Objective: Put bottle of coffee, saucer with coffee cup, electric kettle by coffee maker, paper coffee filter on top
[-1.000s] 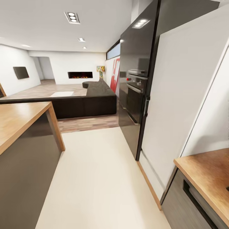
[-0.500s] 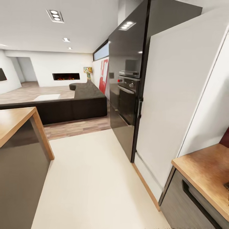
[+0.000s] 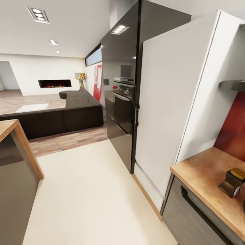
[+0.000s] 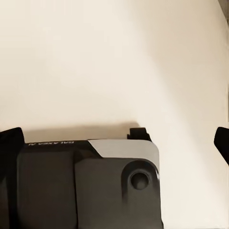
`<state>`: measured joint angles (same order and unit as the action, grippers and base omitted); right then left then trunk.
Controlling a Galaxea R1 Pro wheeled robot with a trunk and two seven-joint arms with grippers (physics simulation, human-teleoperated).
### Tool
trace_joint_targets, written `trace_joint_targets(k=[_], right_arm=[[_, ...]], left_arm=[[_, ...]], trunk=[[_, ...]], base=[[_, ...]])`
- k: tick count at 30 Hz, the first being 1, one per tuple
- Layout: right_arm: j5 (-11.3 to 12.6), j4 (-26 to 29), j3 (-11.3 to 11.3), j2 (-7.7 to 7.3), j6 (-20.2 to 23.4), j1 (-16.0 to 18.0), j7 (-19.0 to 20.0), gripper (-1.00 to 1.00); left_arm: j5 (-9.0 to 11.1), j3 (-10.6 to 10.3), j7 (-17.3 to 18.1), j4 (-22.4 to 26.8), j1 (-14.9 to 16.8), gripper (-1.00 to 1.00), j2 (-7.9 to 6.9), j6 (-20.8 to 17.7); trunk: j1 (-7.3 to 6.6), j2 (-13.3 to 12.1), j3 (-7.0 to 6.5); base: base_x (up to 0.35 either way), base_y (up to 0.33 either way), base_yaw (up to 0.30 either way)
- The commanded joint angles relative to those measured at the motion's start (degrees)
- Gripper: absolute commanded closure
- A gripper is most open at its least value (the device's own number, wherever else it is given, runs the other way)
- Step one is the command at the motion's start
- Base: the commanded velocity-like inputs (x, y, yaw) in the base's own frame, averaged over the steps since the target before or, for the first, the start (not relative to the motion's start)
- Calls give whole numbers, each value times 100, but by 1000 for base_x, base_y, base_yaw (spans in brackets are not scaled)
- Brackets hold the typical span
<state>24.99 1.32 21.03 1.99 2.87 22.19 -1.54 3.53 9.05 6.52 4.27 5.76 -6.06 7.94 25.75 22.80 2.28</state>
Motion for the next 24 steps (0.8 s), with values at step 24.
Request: trace_joint_targets(k=[24], right_arm=[[50,8,41,-67,36,4,-5,-100]], left_arm=[[21,35,23,10,4,100,-23,20]], trunk=[[4,12,-52]], base=[[0,101,-274]])
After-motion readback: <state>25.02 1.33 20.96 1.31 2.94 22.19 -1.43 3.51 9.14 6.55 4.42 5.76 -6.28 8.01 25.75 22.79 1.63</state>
